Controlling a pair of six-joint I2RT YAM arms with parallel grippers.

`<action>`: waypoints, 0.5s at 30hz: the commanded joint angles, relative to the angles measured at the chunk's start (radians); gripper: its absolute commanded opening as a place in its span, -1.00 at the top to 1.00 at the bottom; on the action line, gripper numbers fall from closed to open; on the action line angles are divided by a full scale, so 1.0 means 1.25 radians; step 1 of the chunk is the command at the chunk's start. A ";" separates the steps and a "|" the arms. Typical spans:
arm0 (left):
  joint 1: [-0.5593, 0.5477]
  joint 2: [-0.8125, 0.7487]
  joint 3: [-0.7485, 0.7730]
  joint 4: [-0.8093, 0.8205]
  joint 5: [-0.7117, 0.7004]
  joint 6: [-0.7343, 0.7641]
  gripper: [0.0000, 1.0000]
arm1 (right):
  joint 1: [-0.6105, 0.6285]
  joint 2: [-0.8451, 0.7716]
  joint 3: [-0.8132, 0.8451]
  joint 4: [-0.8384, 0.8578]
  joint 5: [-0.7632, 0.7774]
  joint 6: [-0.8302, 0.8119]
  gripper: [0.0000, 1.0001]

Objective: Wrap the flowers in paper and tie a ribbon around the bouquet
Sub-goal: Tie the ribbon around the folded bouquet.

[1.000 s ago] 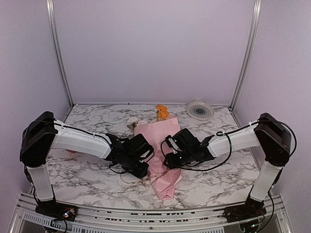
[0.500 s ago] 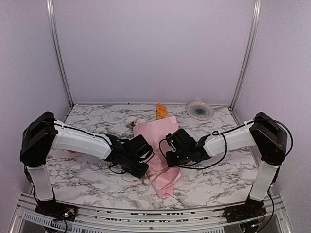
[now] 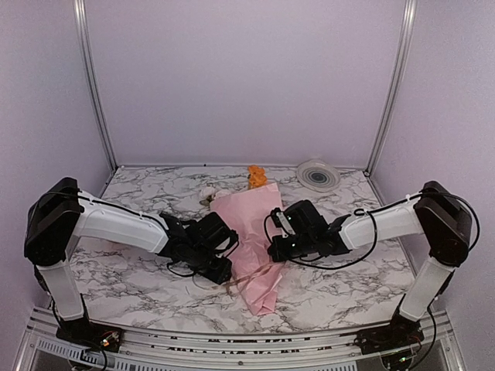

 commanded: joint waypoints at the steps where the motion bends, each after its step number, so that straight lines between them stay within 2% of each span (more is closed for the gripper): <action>1: -0.003 0.002 -0.009 0.028 0.085 0.008 0.20 | -0.045 -0.028 -0.030 0.071 -0.057 0.031 1.00; 7: -0.007 0.057 0.022 -0.035 0.076 0.017 0.19 | -0.071 -0.034 -0.050 0.097 -0.069 0.032 1.00; 11: -0.024 0.095 0.094 -0.104 0.021 0.035 0.15 | -0.073 -0.018 -0.051 0.103 -0.067 0.028 1.00; 15: -0.048 0.164 0.176 -0.224 -0.053 0.057 0.21 | -0.073 -0.016 -0.052 0.113 -0.061 0.030 1.00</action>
